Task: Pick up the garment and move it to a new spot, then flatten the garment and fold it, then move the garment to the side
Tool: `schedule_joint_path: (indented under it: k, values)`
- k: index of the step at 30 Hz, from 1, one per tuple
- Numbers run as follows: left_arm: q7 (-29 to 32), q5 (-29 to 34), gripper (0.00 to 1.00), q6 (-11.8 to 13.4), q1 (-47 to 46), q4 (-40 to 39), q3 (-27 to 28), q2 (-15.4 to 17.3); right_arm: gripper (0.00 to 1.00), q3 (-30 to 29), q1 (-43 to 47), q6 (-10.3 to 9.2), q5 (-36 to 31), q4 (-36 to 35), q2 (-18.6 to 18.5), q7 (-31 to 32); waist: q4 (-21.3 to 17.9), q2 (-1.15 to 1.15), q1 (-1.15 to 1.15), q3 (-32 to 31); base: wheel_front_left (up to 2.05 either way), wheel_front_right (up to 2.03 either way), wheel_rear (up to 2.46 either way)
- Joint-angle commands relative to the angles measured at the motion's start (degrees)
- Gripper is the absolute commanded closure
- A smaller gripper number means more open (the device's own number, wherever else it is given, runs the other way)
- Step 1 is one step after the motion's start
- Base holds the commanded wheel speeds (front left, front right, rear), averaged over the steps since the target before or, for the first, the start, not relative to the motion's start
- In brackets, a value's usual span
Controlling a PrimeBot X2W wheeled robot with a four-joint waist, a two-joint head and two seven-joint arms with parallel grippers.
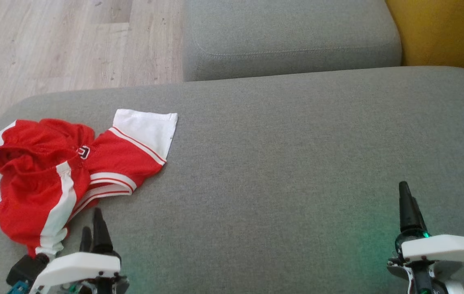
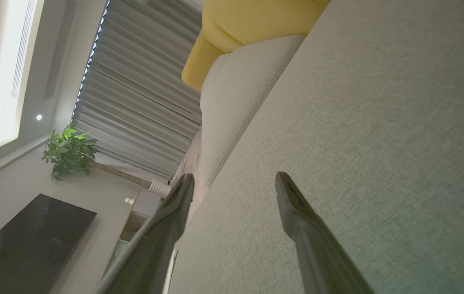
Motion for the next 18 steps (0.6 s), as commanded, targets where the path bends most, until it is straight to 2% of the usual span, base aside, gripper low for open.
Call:
schedule_joint_path:
  k: [1,18]
  values:
    - [-0.8,2.6,0.00,0.6,-1.2,-2.4,0.0,0.4,0.00,1.0,-1.4,0.00,-2.6,-2.4,-0.4,-0.9,0.0,0.00,0.00,-0.1,0.00,0.00,0.00]
    - [-3.5,14.6,0.00,3.8,-0.3,-3.4,-2.5,0.5,0.00,3.5,-0.8,-0.01,-14.8,-3.6,-0.5,-3.6,0.0,0.00,0.00,-1.1,0.00,0.00,0.00]
